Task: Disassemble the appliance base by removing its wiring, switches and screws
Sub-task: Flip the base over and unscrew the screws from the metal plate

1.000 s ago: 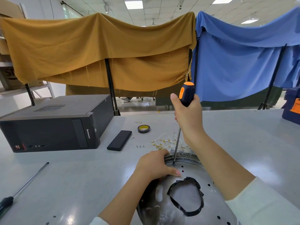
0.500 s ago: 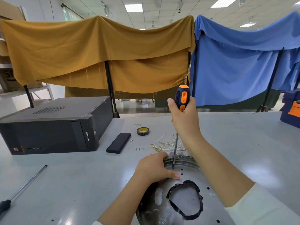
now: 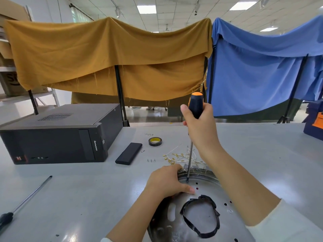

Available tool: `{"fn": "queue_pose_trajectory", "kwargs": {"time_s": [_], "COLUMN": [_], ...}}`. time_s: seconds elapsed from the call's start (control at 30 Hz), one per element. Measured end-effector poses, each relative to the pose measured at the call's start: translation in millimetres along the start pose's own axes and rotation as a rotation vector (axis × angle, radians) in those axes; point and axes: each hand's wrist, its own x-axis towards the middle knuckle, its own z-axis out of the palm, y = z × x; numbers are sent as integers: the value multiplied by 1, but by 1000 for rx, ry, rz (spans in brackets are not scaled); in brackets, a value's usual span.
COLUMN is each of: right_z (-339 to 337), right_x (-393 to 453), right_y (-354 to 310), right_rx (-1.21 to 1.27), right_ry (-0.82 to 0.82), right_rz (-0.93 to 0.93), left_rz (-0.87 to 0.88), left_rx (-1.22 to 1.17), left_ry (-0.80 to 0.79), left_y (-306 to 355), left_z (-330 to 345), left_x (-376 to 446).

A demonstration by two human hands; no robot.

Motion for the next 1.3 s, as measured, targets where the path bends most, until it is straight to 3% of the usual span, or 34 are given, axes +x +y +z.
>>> {"fn": "queue_pose_trajectory", "kwargs": {"time_s": [0.13,0.23,0.3,0.37,0.5,0.57,0.63,0.8,0.87,1.0,1.1,1.3], "right_z": [0,-9,-12,-11,-2,2,3,-13,-19,-16,-6,-4], "right_x": [1,9,9,5,-5,-8,-8,8,11,1,-11,-10], "right_y": [0,-2,-1,-2,-7,-6,-8,-5,-1,3,1,-9], "right_rx": [71,372,425,329,46,35,68,432,365,138,230,462], "right_ry": [-17,-305,-473,-432,-65,-12,-81,-463,-409,-84,47,-345], "right_rz": [-7,126,133,83,-10,-24,-26,138,102,4,-35,-36], "left_rz": [4,10,11,3,8,4,6,10,16,19,16,14], "left_rx": [16,23,22,18,4,2,11,11,16,9,5,2], "left_ry": [-3,-2,-5,-4,5,1,4,2,4,14,14,12], "left_y": [0,0,-1,-1,-1,-1,-2,-1,-1,-2,-2,-3], "left_z": [-2,-1,-1,0,2,2,1,0,1,2,2,1], "left_x": [-1,-1,0,1,1,0,0,0,1,2,1,0]}}
